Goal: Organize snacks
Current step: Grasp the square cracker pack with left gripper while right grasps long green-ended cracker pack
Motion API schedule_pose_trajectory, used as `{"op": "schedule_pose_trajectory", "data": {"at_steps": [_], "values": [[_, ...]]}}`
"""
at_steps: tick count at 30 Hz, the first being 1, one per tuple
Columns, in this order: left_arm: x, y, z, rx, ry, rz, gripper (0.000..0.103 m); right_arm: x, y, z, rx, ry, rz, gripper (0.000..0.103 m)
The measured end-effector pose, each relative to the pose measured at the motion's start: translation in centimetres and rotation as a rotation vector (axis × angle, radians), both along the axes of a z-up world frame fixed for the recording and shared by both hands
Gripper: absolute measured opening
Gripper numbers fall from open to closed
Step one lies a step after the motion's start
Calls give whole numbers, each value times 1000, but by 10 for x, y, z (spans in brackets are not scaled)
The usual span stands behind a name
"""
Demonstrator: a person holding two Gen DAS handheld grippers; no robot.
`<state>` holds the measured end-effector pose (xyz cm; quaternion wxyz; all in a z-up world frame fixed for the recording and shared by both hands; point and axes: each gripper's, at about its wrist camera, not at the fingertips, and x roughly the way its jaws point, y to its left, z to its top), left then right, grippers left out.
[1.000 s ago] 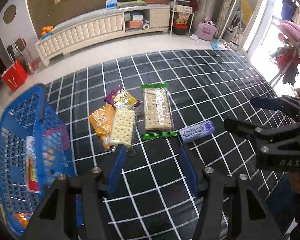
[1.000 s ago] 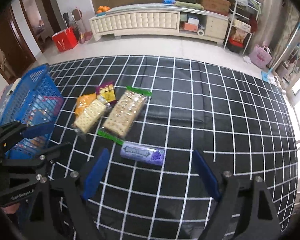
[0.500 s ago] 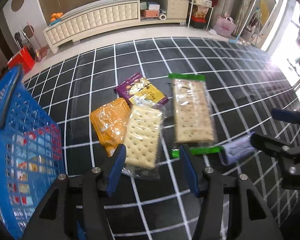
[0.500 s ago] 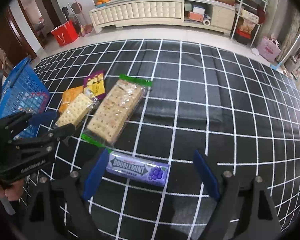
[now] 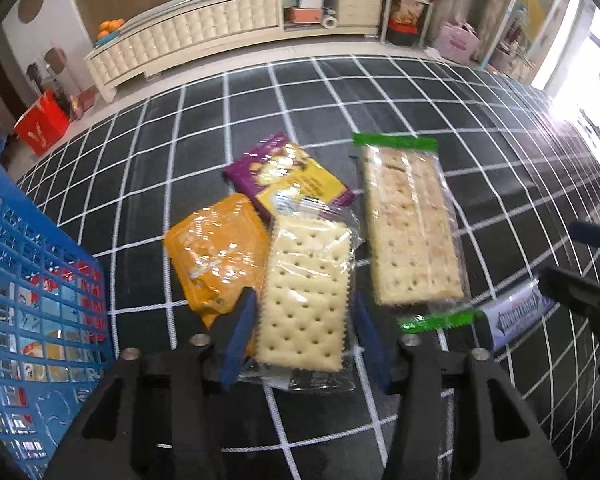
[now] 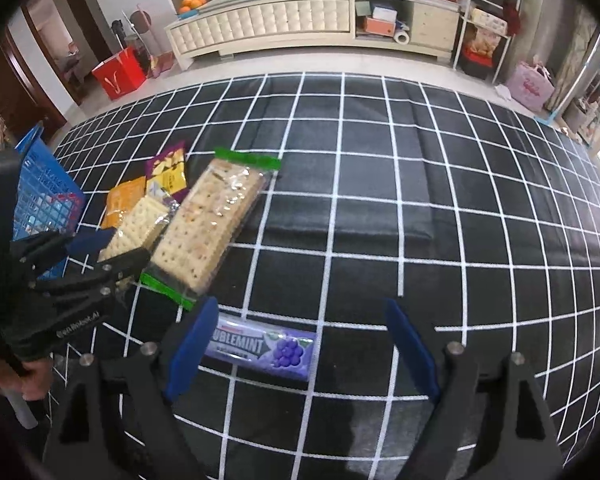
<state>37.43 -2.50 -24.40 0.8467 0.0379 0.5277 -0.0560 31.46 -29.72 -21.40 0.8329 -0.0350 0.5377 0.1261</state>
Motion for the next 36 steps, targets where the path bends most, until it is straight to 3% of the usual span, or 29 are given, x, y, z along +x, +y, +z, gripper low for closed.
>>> {"op": "schedule_pose_trajectory", "data": {"at_steps": [6, 11, 14, 21, 28, 34, 36], "values": [[-8, -5, 4, 15, -39, 12, 41, 3, 10, 5, -25, -13, 9, 88], [-17, 10, 27, -42, -115, 76, 40, 15, 19, 6, -3, 1, -24, 88], [-19, 12, 37, -10, -163, 105, 41, 25, 30, 3, 12, 21, -31, 88], [-21, 27, 38, 8, -173, 155, 40, 38, 60, -8, 51, 69, -31, 88], [-20, 39, 29, 5, -154, 181, 41, 50, 83, -26, 9, 103, -33, 90], [-15, 36, 26, 18, -153, 162, 41, 46, 92, -36, -87, 72, -3, 90], [-14, 35, 25, 24, -153, 155, 41, 41, 90, -36, -100, 55, 13, 83]]}}
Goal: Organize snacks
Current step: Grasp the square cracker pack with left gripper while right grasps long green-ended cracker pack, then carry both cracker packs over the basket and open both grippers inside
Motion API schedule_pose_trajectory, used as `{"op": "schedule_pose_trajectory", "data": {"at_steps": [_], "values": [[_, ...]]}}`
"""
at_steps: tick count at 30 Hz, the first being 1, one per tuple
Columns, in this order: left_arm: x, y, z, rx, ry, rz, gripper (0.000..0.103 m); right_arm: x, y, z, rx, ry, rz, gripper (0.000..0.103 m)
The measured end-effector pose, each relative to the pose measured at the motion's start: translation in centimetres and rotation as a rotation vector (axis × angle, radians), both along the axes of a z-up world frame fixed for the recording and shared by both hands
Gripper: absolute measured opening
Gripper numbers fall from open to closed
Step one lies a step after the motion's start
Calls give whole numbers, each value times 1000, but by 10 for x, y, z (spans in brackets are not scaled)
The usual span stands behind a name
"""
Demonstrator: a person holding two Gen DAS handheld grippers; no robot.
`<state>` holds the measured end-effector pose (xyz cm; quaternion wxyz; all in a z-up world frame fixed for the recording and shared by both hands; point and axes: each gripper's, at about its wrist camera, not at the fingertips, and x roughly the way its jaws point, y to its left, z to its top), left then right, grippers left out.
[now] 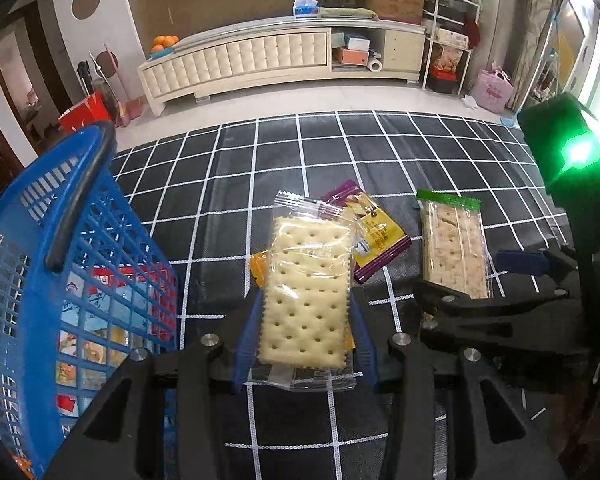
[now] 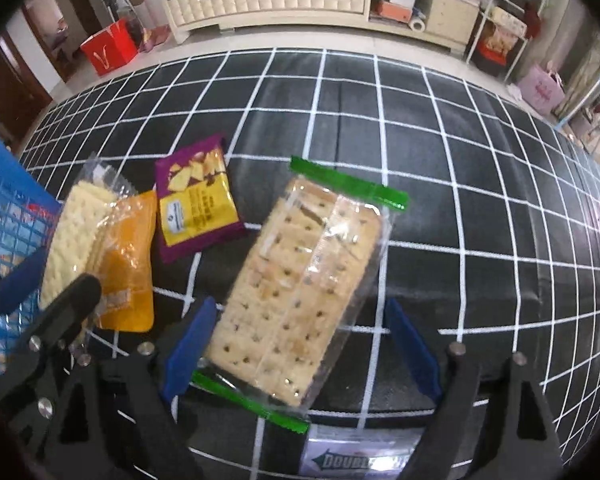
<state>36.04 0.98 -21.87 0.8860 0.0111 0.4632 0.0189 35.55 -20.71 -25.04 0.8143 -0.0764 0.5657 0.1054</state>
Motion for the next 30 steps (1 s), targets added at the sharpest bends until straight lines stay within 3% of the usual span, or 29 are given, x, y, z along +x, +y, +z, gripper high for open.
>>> {"op": "schedule_pose_trajectory", "data": {"at_steps": [1, 4, 15, 30], "values": [[0, -1, -1, 6, 0, -4, 41, -3, -1, 2, 0, -13, 11, 69], [0, -2, -1, 2, 4, -14, 41, -10, -5, 6, 22, -8, 25, 64], [-26, -9, 19, -18, -24, -53, 41, -47, -19, 60, 55, -107, 20, 63], [-102, -1, 93, -55, -154, -78, 41, -122, -21, 144, 62, -258, 21, 63]]}}
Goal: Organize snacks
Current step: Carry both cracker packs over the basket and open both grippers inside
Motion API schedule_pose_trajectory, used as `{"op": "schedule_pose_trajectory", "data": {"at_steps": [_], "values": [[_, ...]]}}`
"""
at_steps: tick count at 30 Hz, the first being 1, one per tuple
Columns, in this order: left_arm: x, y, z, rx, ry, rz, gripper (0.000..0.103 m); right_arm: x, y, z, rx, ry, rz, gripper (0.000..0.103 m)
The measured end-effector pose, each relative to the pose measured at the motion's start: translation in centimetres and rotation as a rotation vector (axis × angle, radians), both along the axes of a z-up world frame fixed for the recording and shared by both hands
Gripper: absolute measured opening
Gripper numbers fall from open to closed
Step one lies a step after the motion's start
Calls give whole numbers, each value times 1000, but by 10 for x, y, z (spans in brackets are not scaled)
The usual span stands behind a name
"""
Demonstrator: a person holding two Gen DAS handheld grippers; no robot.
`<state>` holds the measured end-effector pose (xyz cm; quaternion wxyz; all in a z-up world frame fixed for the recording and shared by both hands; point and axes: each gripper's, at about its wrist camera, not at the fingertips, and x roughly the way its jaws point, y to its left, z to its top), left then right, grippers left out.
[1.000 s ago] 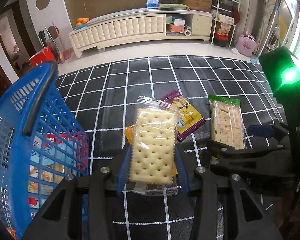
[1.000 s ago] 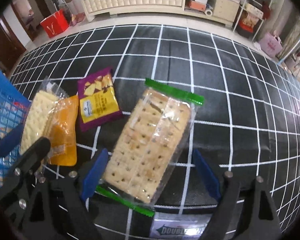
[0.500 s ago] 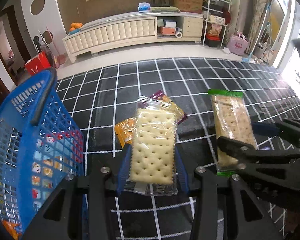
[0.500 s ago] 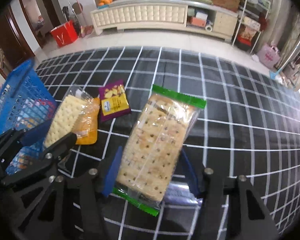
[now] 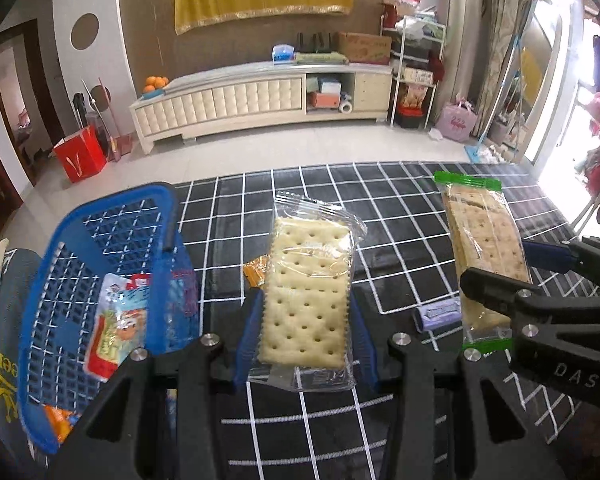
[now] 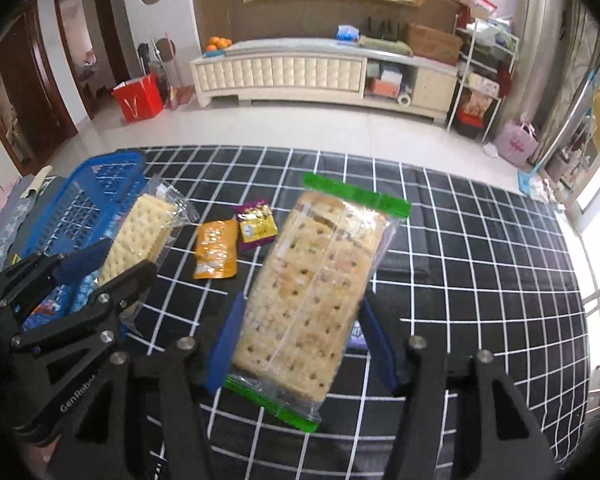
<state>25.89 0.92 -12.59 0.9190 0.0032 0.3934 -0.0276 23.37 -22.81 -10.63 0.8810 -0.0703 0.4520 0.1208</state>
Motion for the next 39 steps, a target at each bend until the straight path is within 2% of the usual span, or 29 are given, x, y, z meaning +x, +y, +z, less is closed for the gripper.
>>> {"op": "schedule_pose_trajectory", "data": {"at_steps": [8, 20, 30, 39], "values": [[-42, 23, 26, -13, -35, 0, 41, -29, 27, 28, 25, -57, 29, 63], [-85, 85, 56, 25, -72, 19, 41, -44, 93, 42, 64, -78, 129, 63], [-86, 148, 60, 29, -35, 56, 41, -36, 151, 32, 67, -48, 208, 63], [-50, 182, 31, 7, 73, 62, 41, -14, 177, 4, 32, 9, 213, 63]]}}
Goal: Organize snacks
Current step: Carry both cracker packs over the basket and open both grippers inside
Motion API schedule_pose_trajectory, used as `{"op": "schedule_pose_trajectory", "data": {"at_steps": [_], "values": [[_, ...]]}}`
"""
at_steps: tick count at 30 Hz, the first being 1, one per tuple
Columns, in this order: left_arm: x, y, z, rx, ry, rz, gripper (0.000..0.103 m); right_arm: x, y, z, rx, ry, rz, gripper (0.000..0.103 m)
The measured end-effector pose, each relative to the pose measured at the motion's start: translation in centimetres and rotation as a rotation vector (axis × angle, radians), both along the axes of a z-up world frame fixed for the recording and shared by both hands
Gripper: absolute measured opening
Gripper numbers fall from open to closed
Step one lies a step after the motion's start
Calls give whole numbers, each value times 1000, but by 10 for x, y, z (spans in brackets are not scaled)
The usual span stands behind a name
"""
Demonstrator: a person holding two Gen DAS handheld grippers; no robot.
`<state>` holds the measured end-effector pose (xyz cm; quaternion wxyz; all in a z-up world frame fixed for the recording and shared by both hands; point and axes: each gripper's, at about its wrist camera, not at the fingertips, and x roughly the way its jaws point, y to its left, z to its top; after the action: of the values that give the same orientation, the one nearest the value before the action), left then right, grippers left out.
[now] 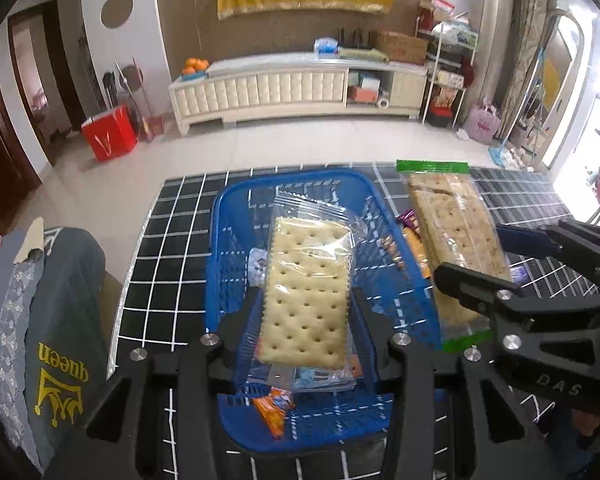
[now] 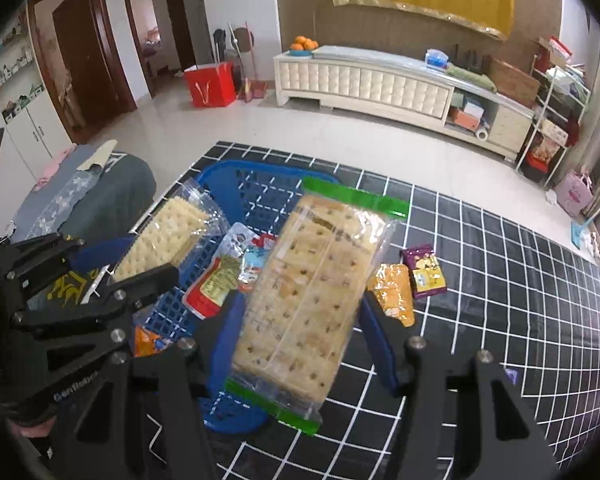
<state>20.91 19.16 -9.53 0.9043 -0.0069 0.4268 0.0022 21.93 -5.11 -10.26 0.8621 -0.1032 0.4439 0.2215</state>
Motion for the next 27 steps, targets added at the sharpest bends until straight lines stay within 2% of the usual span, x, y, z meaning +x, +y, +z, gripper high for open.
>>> {"op": "schedule_pose_trajectory", "data": {"at_steps": [5, 10, 12, 20, 21, 22, 24, 27], "values": [[19, 7, -20, -39, 56, -14, 41, 8, 2, -11, -22, 22, -8, 63], [38, 15, -39, -45, 106, 23, 42, 12, 2, -16, -43, 34, -18, 63], [40, 15, -41, -42, 111, 19, 56, 15, 2, -16, -49, 37, -21, 63], [34, 24, -33, -101, 115, 41, 58, 7, 5, -3, -35, 23, 1, 57], [31, 26, -30, -104, 112, 48, 58, 5, 6, 0, -31, 19, 6, 54], [29, 29, -27, -107, 106, 53, 58, 4, 8, 1, -25, 18, 12, 46], [23, 32, -20, -116, 90, 61, 58, 3, 12, 4, -19, 20, 23, 22], [11, 38, -7, -121, 60, 63, 58, 0, 20, 12, 11, 16, 47, 19]]}}
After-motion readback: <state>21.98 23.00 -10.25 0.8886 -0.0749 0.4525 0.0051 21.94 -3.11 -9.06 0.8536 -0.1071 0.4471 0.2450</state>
